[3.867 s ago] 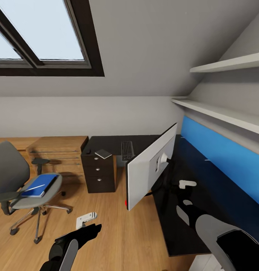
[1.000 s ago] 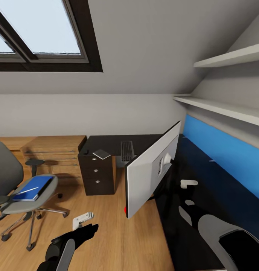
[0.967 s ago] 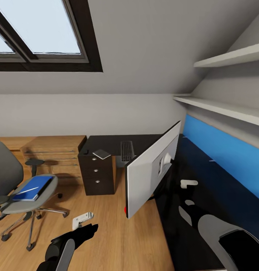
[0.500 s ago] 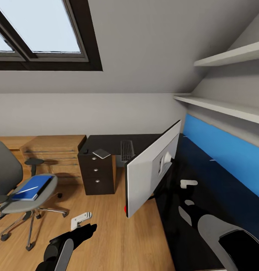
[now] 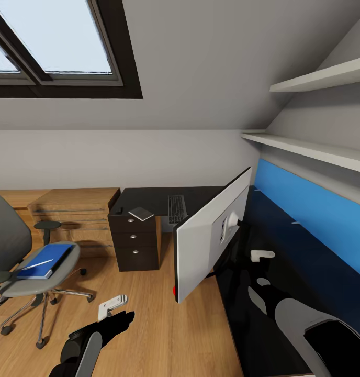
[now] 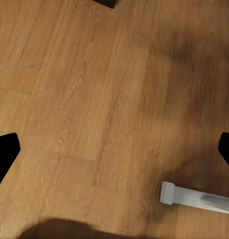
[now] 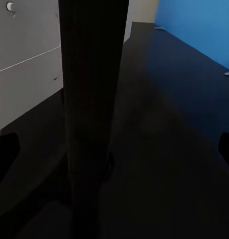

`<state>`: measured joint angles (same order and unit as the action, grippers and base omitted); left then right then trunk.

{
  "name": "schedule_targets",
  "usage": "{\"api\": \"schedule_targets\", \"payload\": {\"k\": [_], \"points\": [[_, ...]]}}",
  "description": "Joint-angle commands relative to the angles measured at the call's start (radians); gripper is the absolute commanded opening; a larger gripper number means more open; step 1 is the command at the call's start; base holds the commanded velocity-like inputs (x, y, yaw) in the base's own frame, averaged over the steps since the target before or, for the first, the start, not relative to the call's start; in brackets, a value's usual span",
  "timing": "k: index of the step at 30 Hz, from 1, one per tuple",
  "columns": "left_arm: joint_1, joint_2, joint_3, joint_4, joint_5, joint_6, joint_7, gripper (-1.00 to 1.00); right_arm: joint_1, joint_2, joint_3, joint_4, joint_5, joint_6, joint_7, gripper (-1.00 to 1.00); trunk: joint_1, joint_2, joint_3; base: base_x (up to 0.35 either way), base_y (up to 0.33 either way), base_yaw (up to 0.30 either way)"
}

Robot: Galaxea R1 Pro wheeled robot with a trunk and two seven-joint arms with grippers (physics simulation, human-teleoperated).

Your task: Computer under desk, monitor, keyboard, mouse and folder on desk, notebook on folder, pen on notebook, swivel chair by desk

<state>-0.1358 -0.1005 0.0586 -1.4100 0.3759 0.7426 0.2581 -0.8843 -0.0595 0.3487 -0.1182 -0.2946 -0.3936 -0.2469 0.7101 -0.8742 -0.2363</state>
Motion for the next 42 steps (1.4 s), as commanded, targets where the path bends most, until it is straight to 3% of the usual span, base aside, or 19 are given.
{"api": "schedule_targets", "payload": {"k": [1,42], "points": [[-0.001,-0.001,0.001,-0.001,0.011,0.004,0.007,1.0,-0.001,0.0,0.009,0.0,-0.008,-0.002,-0.003,1.0,0.0,-0.001,-0.001,0.0,0.0,0.0],[-0.001,0.001,0.0,0.0,0.011,0.001,0.005,1.0,-0.001,-0.003,0.009,0.0,-0.006,-0.002,-0.003,1.0,0.0,-0.001,-0.001,0.055,0.0,0.0]]}}
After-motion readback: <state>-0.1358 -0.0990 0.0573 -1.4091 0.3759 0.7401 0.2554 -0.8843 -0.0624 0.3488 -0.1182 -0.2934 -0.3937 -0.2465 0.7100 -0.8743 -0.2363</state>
